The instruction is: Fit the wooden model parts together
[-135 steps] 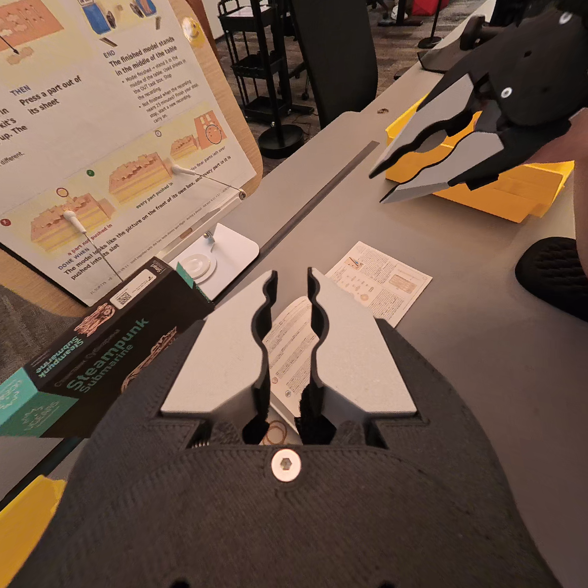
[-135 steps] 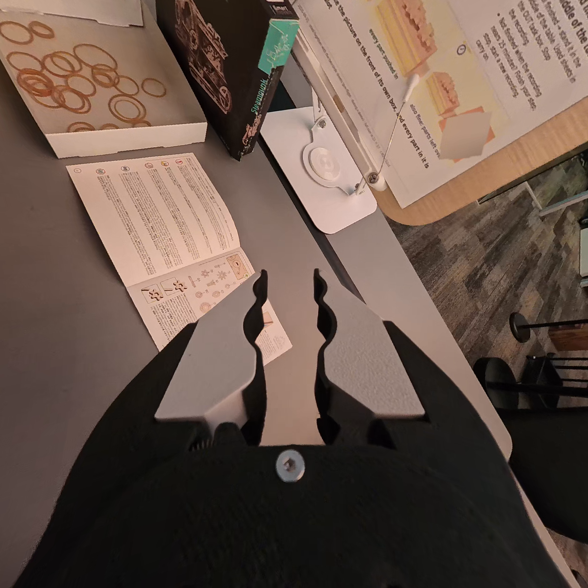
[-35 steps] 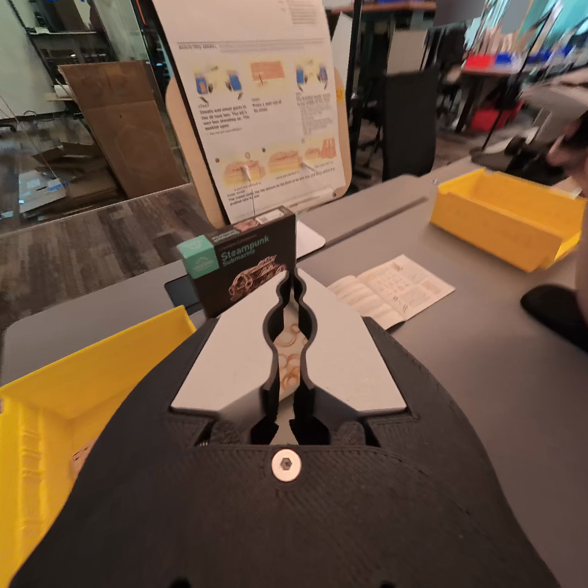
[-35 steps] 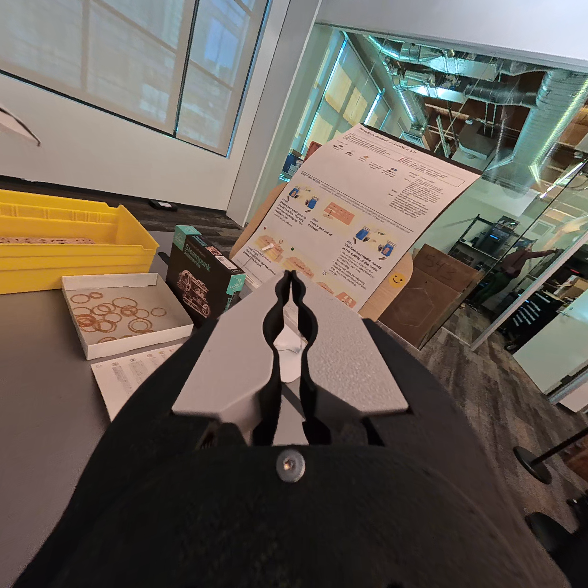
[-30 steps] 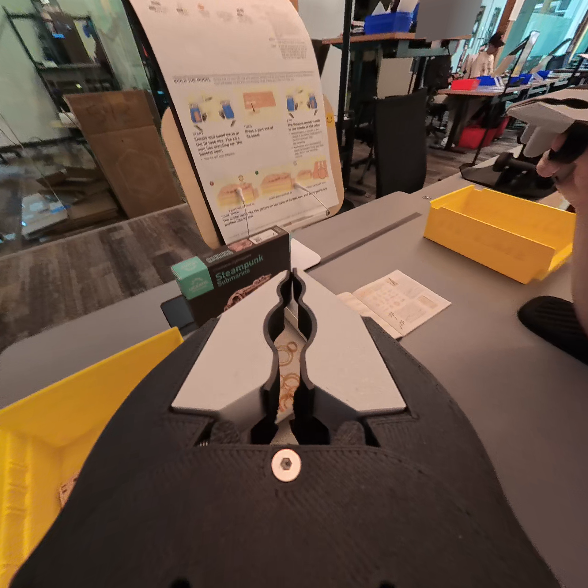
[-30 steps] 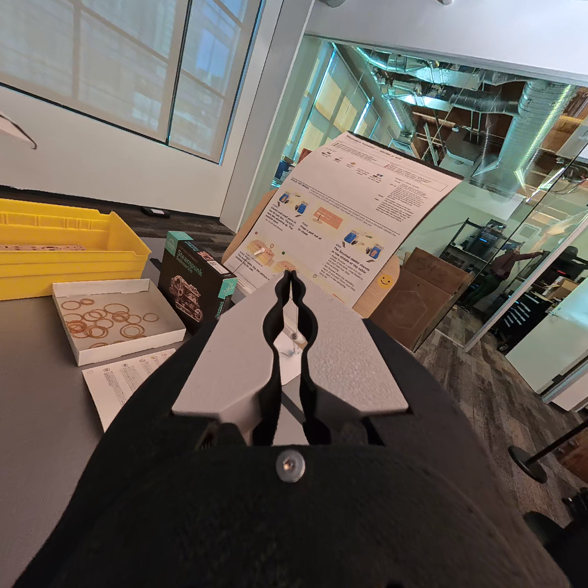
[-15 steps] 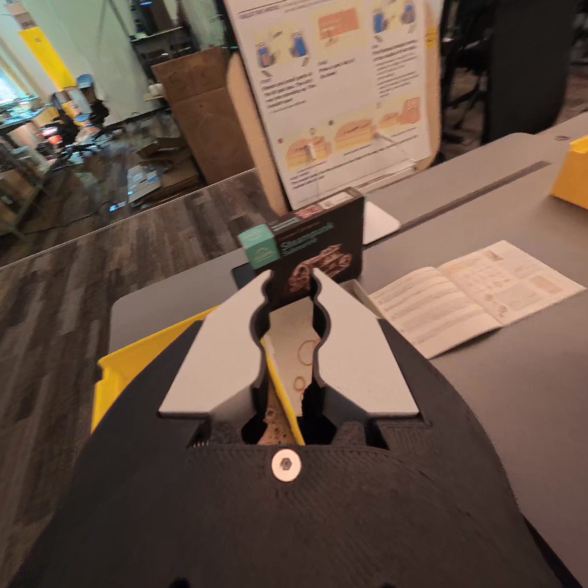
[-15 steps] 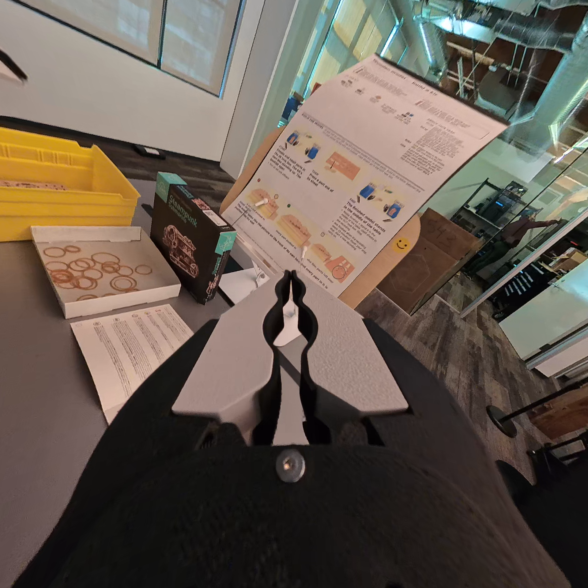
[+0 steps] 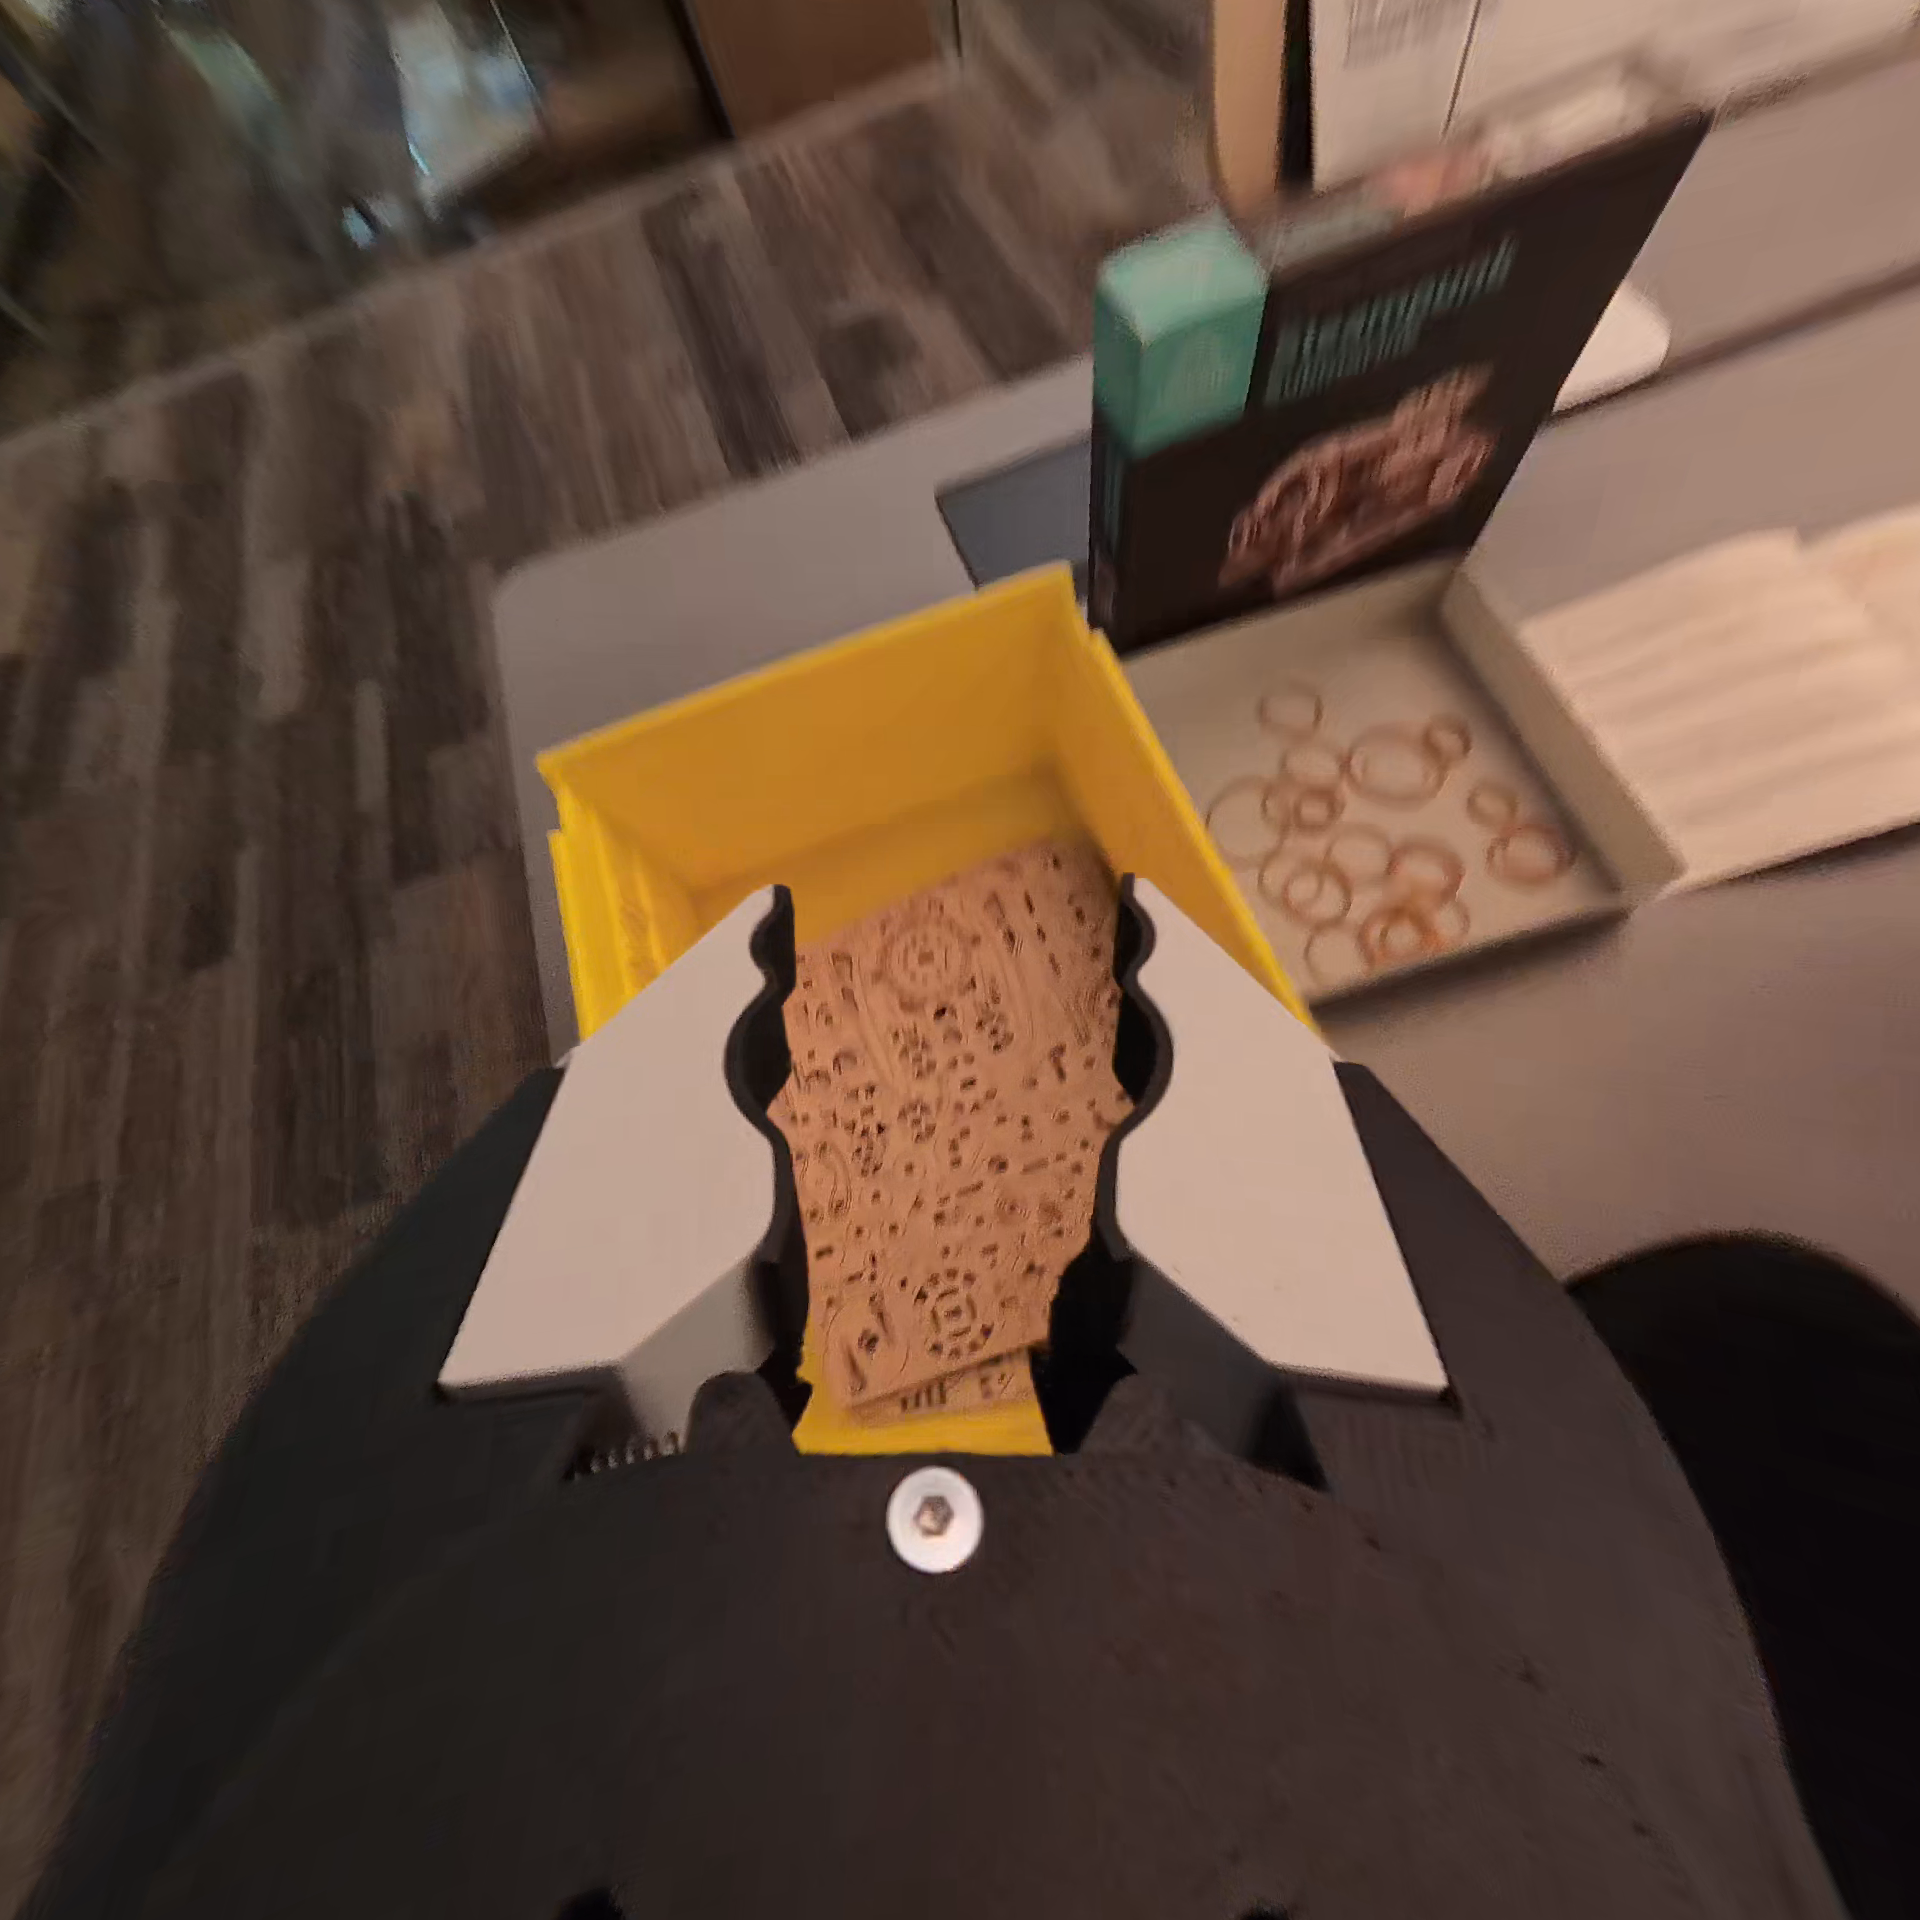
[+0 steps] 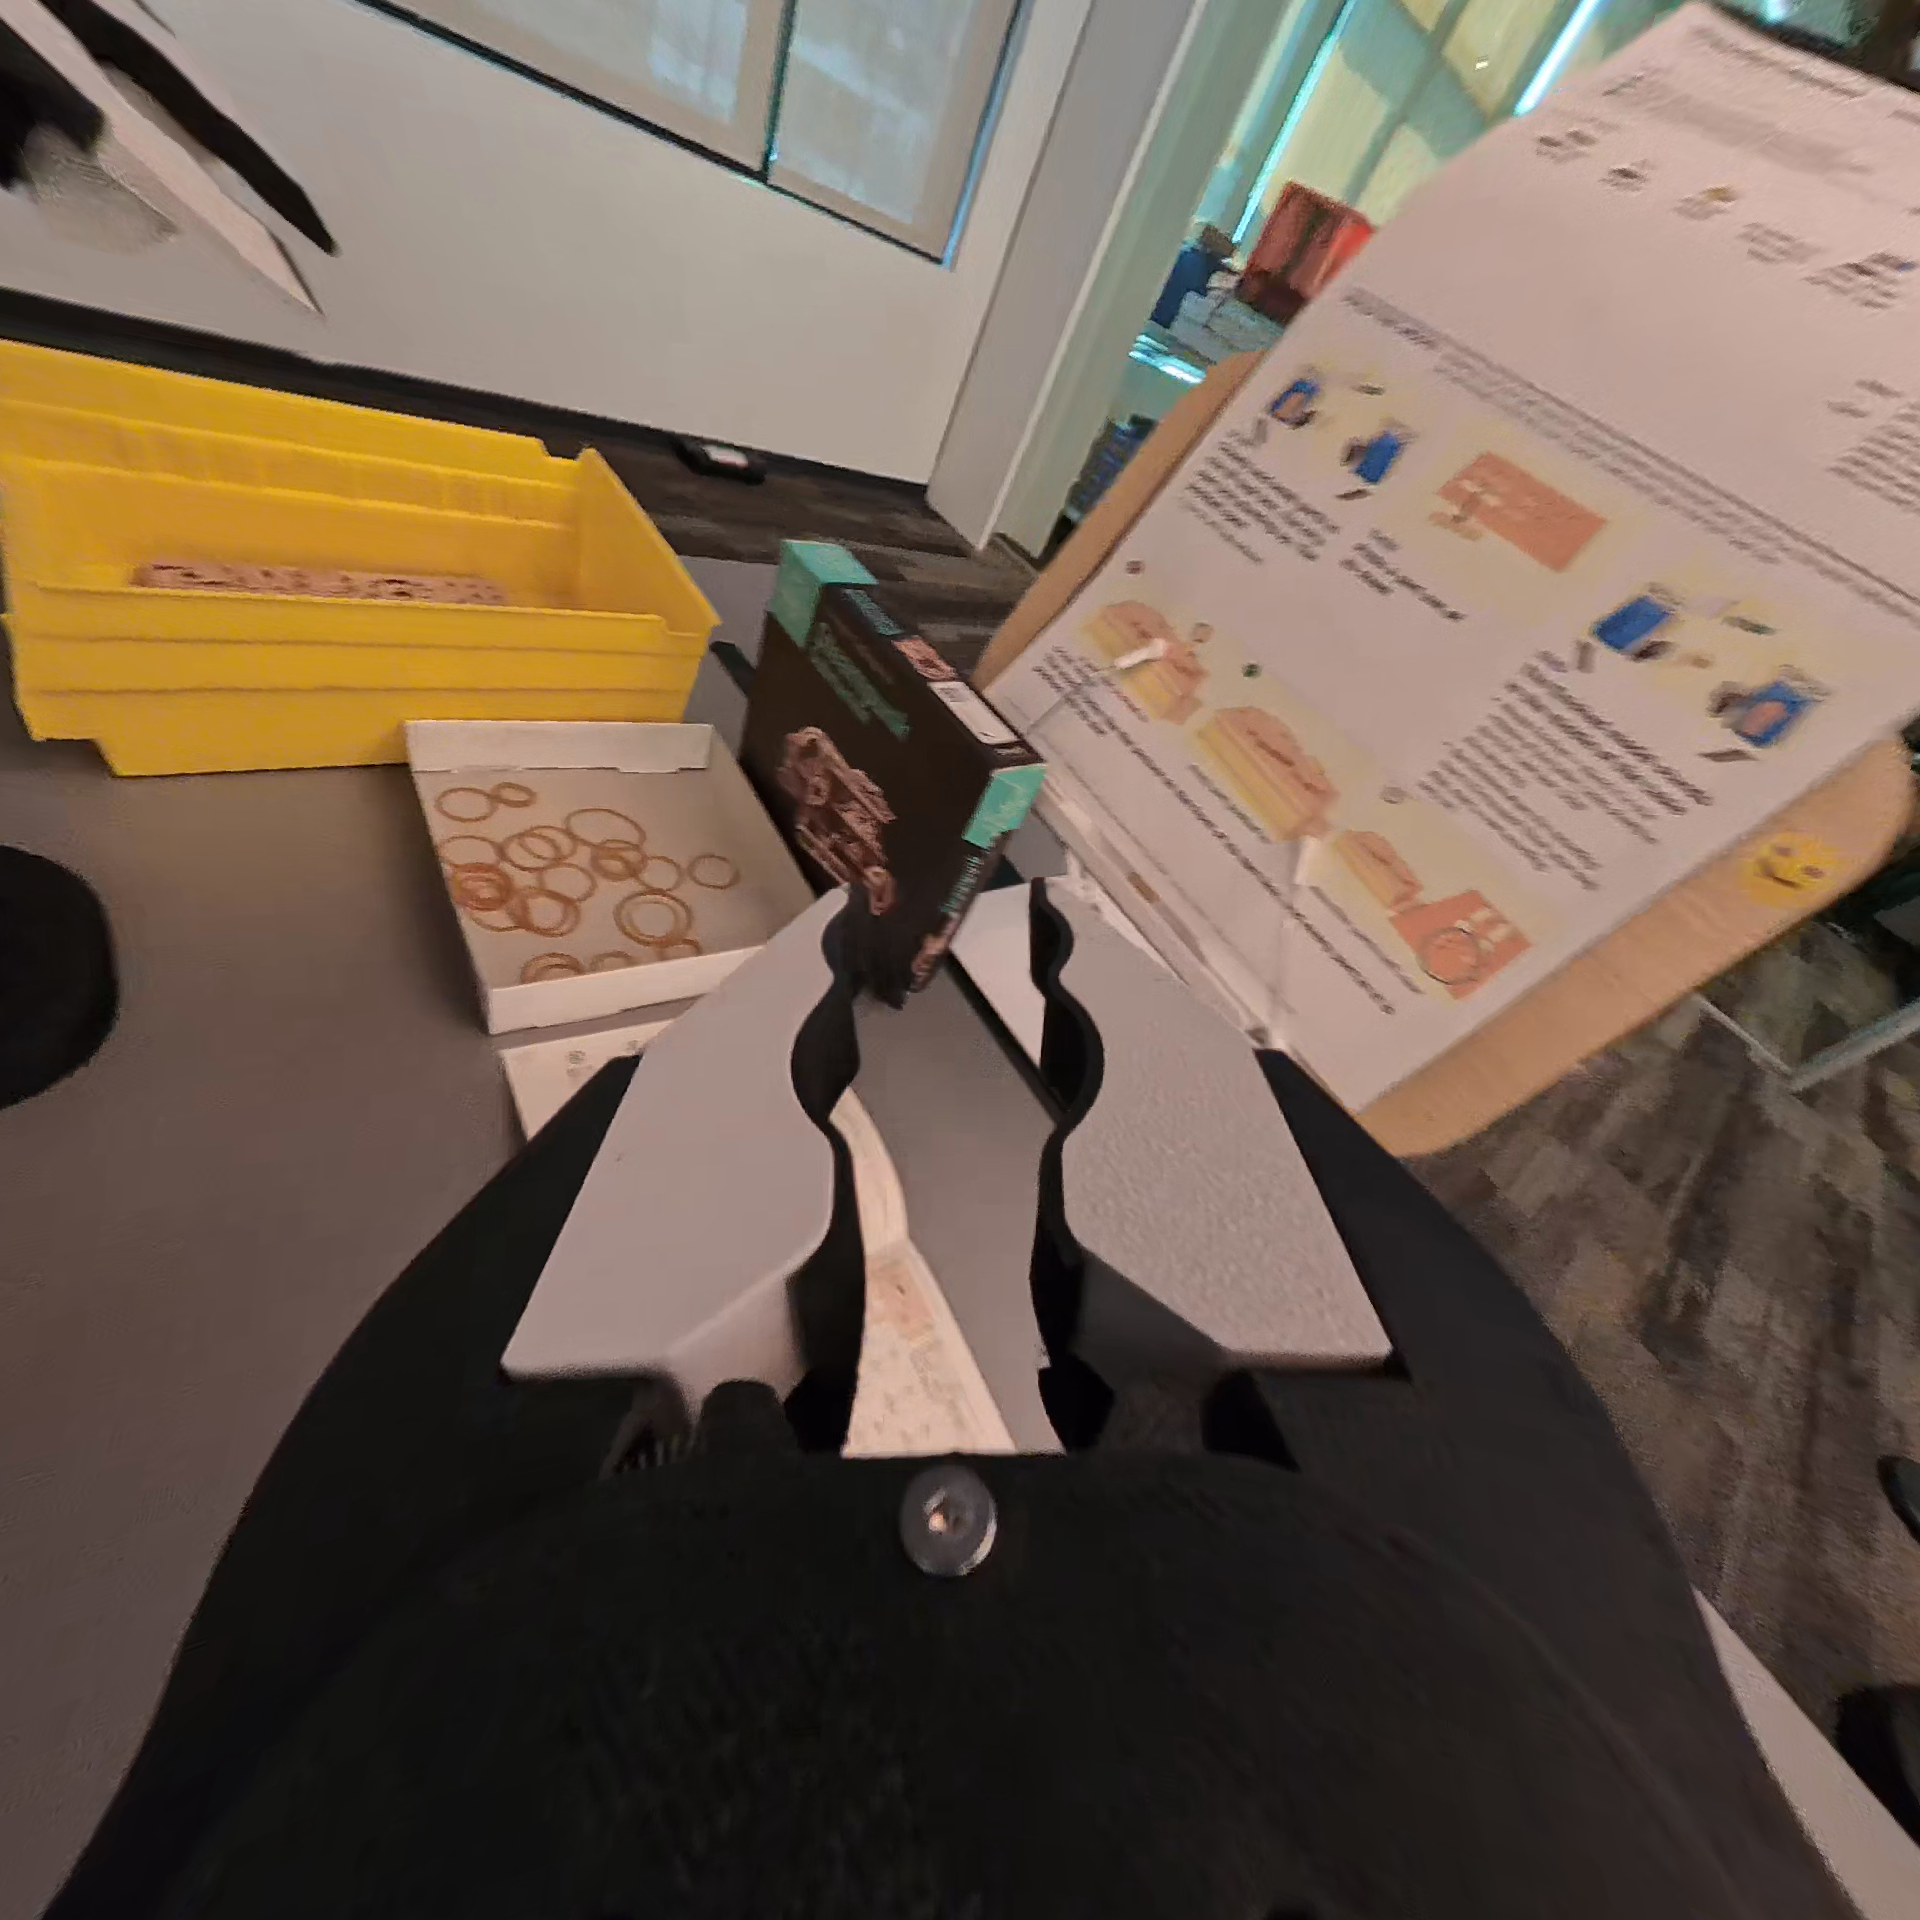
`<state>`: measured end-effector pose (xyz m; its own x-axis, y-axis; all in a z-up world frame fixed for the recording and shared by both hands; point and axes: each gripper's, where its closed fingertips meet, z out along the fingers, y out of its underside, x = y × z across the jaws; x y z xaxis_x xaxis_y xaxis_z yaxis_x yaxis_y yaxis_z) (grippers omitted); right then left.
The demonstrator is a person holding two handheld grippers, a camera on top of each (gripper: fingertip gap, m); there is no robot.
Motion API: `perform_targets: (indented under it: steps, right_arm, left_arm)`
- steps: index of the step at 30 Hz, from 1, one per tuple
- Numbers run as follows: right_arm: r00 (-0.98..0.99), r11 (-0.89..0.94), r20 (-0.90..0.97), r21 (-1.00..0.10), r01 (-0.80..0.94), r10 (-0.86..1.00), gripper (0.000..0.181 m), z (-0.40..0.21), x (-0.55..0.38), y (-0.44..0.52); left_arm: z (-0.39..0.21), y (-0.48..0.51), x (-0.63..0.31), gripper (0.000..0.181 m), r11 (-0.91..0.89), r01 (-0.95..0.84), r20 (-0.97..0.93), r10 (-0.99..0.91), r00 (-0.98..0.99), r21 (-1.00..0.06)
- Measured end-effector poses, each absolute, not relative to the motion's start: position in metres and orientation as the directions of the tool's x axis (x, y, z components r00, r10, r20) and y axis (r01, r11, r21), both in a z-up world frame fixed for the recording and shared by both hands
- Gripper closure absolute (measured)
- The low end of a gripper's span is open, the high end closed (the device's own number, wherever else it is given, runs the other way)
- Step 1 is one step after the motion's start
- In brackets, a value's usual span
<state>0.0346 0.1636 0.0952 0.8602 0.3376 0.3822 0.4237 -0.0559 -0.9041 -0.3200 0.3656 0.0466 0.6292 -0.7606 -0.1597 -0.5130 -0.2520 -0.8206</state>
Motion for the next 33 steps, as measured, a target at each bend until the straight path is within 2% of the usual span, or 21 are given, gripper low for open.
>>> perform_targets:
  steps: [5,8,10,12,15,17,24,26,29,33]
  right_arm:
    - [0.787,-0.031,0.468,-0.852,0.522,0.402,0.139,0.097,-0.032,0.176]
    - [0.758,-0.012,0.484,-0.840,0.543,0.436,0.128,0.098,-0.064,0.187]
    - [0.757,-0.025,0.451,-0.852,0.523,0.473,0.122,0.093,-0.081,0.198]
    - [0.729,-0.059,0.394,-0.859,0.509,0.559,0.117,0.077,-0.099,0.203]
    - [0.716,-0.105,0.329,-0.866,0.489,0.616,0.112,0.053,-0.115,0.212]
    - [0.709,-0.124,0.303,-0.867,0.482,0.637,0.113,0.040,-0.122,0.218]
    - [0.707,-0.210,0.284,-0.826,0.524,0.648,0.112,0.010,-0.129,0.225]
    - [0.711,-0.215,0.281,-0.826,0.521,0.645,0.112,0.010,-0.130,0.225]
    - [0.719,-0.217,0.285,-0.827,0.519,0.634,0.112,0.011,-0.129,0.227]
    - [0.726,-0.225,0.266,-0.835,0.502,0.634,0.112,0.011,-0.128,0.229]
  left_arm:
    - [-0.020,0.386,-0.338,0.125,-0.388,-0.671,-0.118,-0.807,0.578,-0.632]
    - [-0.036,0.391,-0.332,0.132,-0.402,-0.682,-0.051,-0.840,0.541,-0.610]
    - [-0.035,0.386,-0.311,0.132,-0.311,-0.699,-0.018,-0.907,0.420,-0.645]
    - [-0.035,0.382,-0.294,0.123,-0.138,-0.753,-0.066,-0.970,0.234,-0.644]
    - [-0.049,0.386,-0.290,0.118,0.081,-0.847,-0.160,-0.987,0.005,-0.525]
    - [-0.060,0.388,-0.291,0.116,0.160,-0.879,-0.152,-0.983,-0.101,-0.450]
    - [-0.108,0.406,-0.293,0.110,0.205,-0.937,0.031,-0.974,-0.223,-0.282]
    - [-0.117,0.407,-0.294,0.113,0.211,-0.941,0.091,-0.966,-0.242,-0.264]
    - [-0.124,0.418,-0.293,0.113,0.240,-0.938,0.076,-0.961,-0.266,-0.251]
    - [-0.120,0.420,-0.292,0.114,0.270,-0.919,0.092,-0.947,-0.307,-0.288]
